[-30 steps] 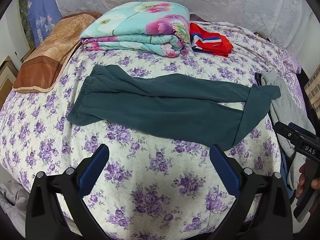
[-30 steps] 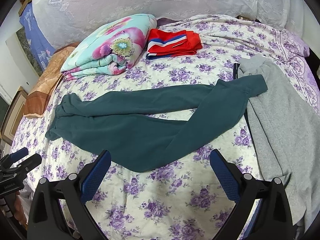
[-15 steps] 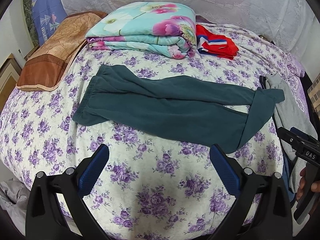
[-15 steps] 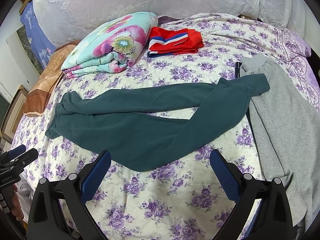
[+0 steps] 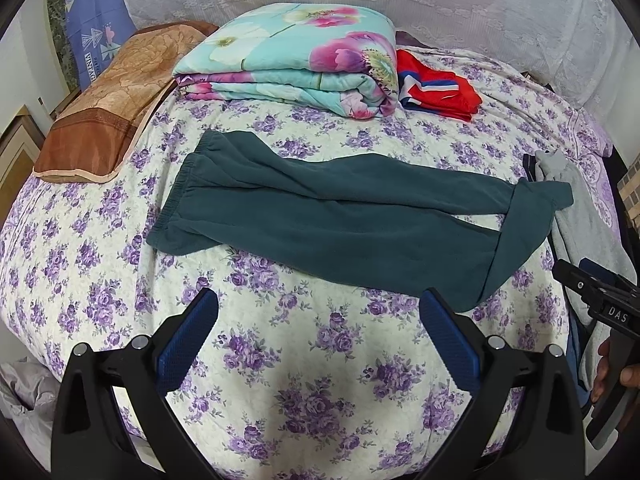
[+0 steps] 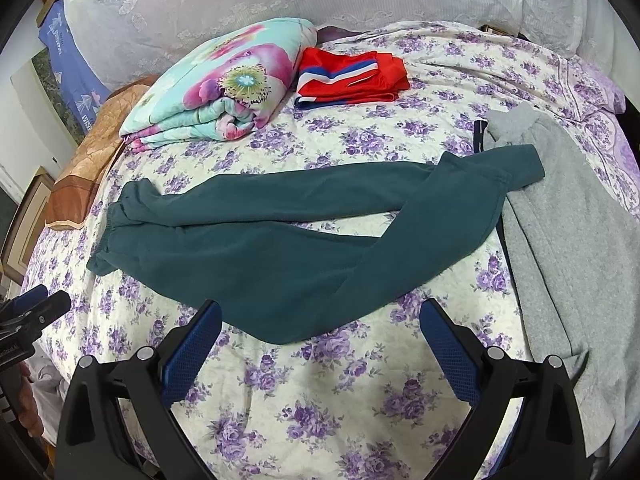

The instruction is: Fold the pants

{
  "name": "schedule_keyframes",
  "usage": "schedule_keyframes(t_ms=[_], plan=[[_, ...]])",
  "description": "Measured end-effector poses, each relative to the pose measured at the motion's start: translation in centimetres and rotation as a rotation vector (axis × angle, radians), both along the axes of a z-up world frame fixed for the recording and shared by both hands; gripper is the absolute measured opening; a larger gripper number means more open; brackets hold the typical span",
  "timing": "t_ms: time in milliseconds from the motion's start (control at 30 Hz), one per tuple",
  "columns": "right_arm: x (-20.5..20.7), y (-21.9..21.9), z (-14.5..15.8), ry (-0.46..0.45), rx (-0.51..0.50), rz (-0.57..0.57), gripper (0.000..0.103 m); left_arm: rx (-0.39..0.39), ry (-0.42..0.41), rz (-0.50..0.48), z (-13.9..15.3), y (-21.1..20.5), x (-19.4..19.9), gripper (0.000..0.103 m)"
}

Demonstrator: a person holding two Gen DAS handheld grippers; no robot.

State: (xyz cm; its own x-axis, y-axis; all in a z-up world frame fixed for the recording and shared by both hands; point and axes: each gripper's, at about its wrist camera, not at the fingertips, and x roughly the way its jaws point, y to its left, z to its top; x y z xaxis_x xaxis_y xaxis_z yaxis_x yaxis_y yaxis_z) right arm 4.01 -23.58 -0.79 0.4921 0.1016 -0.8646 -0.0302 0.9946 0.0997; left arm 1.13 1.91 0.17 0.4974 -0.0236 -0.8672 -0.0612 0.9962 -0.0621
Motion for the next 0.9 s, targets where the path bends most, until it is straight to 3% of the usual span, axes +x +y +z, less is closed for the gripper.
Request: schedule_keyframes(t_ms=[233,400,467,533,600,767,800,833,900], plan=[[1.1,-0.6,-1.1,0.022,-0.014,-0.007,0.099,-0.011,0.008,0.003,-0.4,0.3,0.4,0.098],[3.8,-5.4,-3.2,0.020,-0.098,-0.164,0.099,-0.033,0.055,0.077,-2.2,2.4,0.6,0.098],[6.5,-8.1,-5.1,0.072,-0.088,-0.252,0.099,0.008,0.077,0.097,-2.9,2.8,0.5,0.098],[8.9,-10.0,-6.2,0.048,-0.090,-0.345,0.099,0.041,0.093,0.091,-3.4,2.6,0.4,0.098],[11.5,-10.0,-7.2,0.030,-0.149,-0.337,0.099,0.040,0.113,0.075,-3.8,2.2,0.3,0.098],[18.1,-8.8,-10.6,0.142,-0.212,-0.293,0.098,0.056,0.162,0.076,-4.4,1.4,0.0,0.098],[19.0,-8.6,-11.6,0.182,-0.259,-0.281,0.094,0.081,0.176,0.074,-4.6,1.3,0.1,0.098],[19.7,-8.9,-12.6,0.229,-0.265,-0.277,0.075,0.099,0.184,0.072,-4.7,1.2,0.2,0.098],[19.3,-10.2,-12.3,0.211,-0.183,-0.319,0.049,0.113,0.180,0.078,-4.8,1.4,0.5,0.098]])
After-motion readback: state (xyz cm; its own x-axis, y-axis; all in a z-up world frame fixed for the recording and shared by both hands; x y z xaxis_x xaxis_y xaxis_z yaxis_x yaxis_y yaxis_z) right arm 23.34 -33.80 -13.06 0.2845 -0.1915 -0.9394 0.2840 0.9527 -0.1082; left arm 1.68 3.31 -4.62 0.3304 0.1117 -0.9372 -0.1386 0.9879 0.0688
